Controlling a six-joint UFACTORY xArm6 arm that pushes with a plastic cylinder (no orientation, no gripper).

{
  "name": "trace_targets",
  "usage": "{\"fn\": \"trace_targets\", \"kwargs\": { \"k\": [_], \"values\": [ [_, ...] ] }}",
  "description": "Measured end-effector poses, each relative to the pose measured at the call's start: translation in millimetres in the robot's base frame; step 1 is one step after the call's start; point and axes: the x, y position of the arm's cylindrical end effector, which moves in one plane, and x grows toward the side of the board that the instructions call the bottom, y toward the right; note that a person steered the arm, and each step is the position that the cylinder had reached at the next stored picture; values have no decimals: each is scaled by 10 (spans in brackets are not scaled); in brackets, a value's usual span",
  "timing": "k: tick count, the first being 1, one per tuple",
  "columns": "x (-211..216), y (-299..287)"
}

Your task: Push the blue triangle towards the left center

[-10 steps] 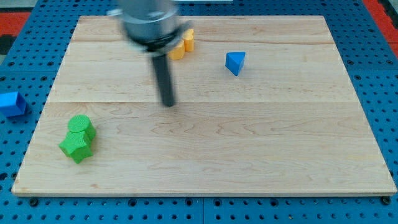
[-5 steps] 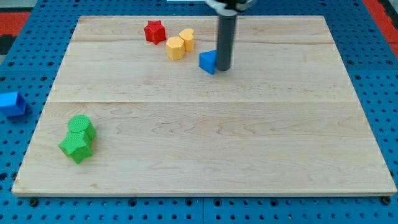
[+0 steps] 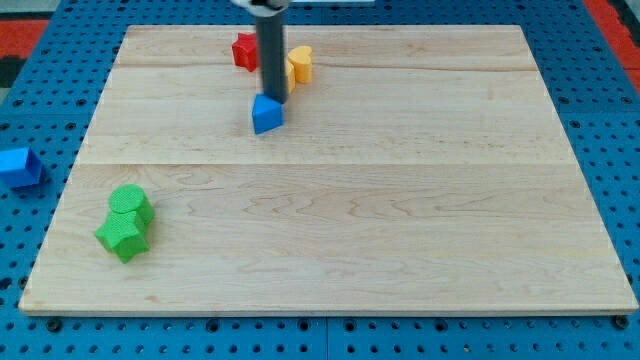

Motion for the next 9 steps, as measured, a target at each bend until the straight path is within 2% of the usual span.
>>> {"fn": "trace_targets", "kwargs": {
  "k": [1,2,3,5,6,8,9],
  "values": [
    [320,-326],
    [175,-302],
    [169,118],
    [828,-18],
    [530,-279],
    [257,-386],
    [268,-907]
  ]
}}
